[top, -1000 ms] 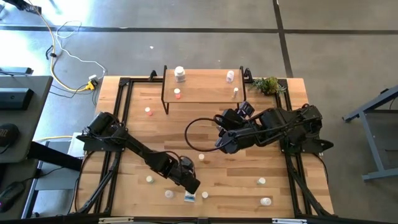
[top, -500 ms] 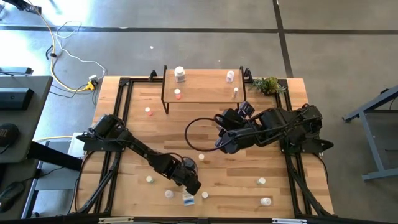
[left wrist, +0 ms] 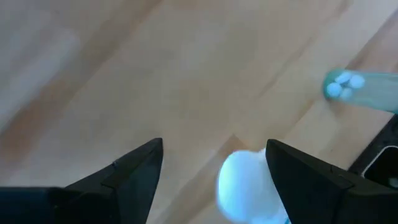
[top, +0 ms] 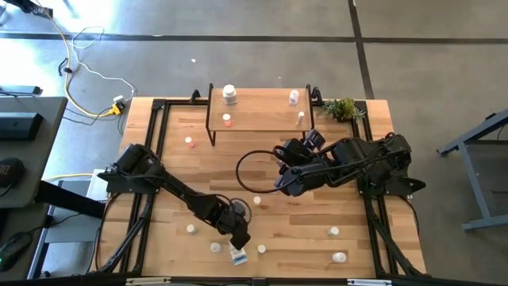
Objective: Pick and place medicine bottles onto shelf by color
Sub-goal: Put the white pill bottle on the shelf, then put the yellow pill bottle on the shelf
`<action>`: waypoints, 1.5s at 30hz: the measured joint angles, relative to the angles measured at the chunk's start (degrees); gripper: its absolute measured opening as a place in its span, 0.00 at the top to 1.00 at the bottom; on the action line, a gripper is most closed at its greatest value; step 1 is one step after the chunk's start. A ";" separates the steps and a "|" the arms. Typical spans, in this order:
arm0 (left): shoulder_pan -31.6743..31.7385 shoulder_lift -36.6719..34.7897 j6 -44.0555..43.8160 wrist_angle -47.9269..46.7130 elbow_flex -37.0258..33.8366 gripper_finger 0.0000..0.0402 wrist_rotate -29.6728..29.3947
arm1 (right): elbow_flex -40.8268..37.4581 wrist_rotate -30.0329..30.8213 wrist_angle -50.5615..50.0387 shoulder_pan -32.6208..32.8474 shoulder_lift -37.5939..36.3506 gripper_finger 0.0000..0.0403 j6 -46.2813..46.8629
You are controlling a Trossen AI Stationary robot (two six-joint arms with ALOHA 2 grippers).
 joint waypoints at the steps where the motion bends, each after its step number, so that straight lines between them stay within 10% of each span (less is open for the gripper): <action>1: 0.19 -0.72 0.59 -0.39 0.01 0.31 -0.67 | 0.00 0.00 0.02 0.00 0.00 0.48 0.47; 45: 1.40 -47.65 37.12 -14.04 0.14 0.31 -25.03 | 0.00 -20.81 0.14 1.67 15.03 0.48 20.07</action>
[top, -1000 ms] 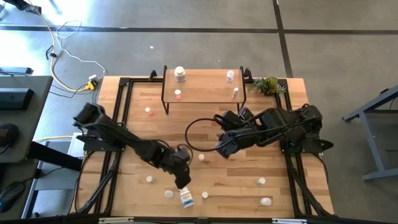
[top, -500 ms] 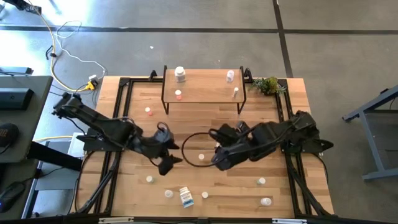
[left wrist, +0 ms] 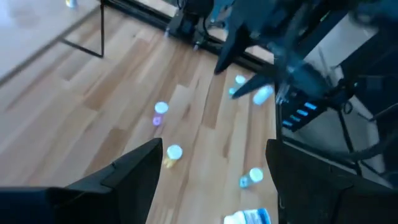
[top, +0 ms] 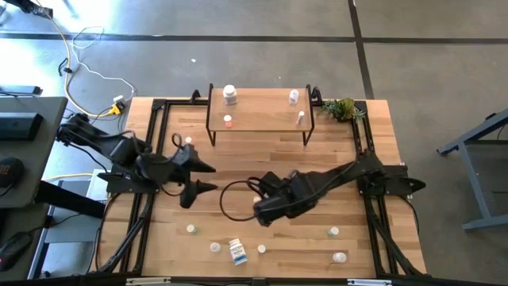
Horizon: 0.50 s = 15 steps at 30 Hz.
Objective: Pick and place medicine bottles onto shelf by color
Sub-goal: Put the yellow pill bottle on the shelf
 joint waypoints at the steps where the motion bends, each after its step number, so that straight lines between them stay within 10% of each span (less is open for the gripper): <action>1: -0.01 -0.64 0.51 -0.62 -0.06 0.31 -0.27 | 0.00 -1.19 0.34 -0.57 0.56 0.48 -0.78; 15: -0.02 -4.93 3.01 -1.47 -0.03 0.31 -0.27 | 0.00 -12.63 7.07 -7.73 7.04 0.48 -10.26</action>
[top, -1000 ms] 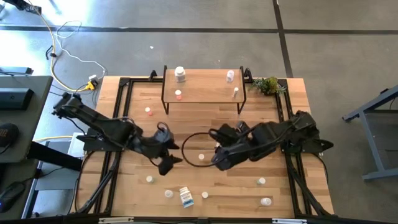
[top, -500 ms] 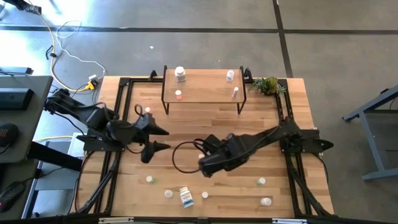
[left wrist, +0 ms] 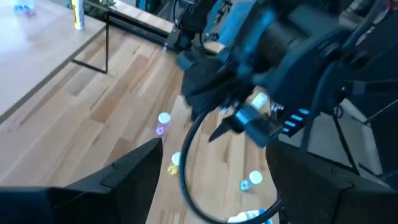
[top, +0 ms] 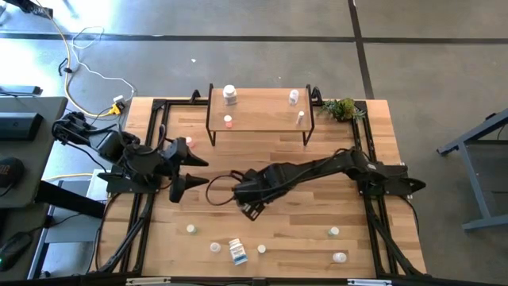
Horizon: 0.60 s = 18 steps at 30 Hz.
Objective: Pick and place medicine bottles onto shelf by color
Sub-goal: Put the yellow pill bottle on the shelf
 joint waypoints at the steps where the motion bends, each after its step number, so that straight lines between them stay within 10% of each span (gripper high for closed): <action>1: 0.00 -0.03 0.02 0.07 0.00 0.31 0.05 | 0.00 -0.02 0.34 -0.26 0.40 0.48 -0.22; 18: 0.00 0.08 0.00 -0.26 -0.02 0.31 0.29 | 0.00 -2.38 1.35 -2.32 9.96 0.50 -2.72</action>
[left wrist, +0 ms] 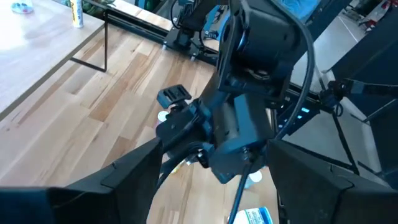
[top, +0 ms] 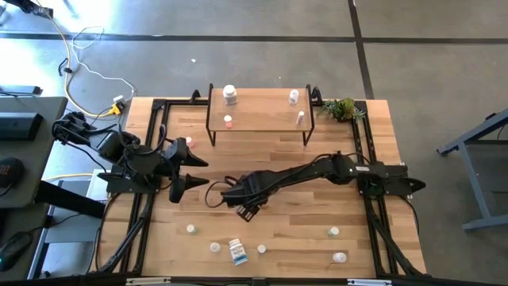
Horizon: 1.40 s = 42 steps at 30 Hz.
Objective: Pick and place medicine bottles onto shelf by color
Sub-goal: Put the yellow pill bottle on the shelf
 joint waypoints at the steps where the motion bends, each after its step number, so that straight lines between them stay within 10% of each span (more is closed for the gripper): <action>1: 0.00 0.00 0.00 0.01 0.00 0.31 0.00 | 0.00 0.02 0.14 -0.14 0.22 0.50 0.00; 42: 0.01 0.00 0.55 0.00 0.00 0.31 0.02 | 0.00 -2.05 1.02 -0.98 3.29 0.52 0.20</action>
